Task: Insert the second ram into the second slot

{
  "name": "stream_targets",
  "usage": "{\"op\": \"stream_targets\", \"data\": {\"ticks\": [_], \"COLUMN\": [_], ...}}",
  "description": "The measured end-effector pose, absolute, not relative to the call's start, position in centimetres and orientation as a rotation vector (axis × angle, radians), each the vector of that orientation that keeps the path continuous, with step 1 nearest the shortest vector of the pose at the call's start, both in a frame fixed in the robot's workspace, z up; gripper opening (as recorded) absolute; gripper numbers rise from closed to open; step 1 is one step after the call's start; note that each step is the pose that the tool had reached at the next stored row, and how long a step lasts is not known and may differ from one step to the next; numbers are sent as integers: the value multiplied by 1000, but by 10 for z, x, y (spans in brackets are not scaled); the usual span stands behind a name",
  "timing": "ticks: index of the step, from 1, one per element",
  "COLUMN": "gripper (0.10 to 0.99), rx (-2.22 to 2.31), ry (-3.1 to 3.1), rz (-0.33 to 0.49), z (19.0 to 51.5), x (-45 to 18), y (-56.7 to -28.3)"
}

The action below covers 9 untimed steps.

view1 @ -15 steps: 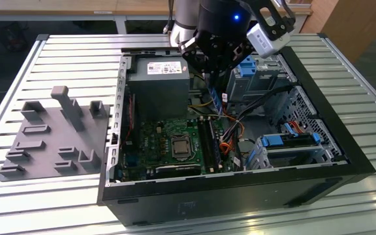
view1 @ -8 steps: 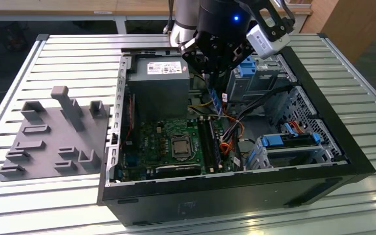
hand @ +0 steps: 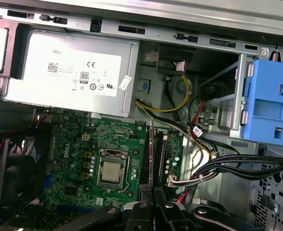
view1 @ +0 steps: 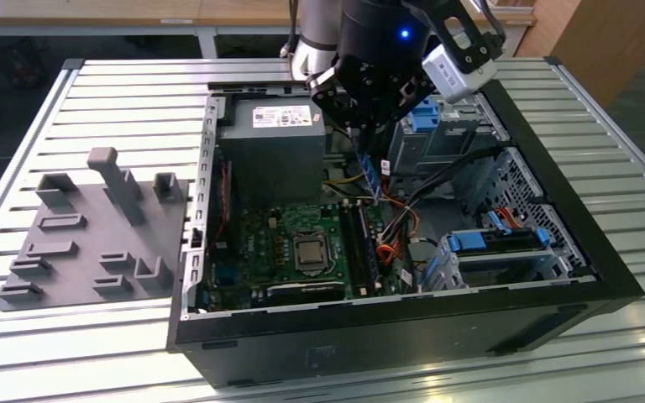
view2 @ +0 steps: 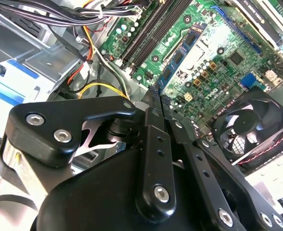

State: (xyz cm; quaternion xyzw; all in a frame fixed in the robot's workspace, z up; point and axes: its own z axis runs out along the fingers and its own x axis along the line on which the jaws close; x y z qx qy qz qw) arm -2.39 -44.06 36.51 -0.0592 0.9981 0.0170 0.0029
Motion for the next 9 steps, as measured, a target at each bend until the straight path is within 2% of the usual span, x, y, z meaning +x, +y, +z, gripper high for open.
{"op": "stream_targets", "data": {"ticks": [9], "gripper": [129], "rx": [-185], "ry": [3130], "rz": [53], "z": [362], "x": [-24], "y": [-441]}}
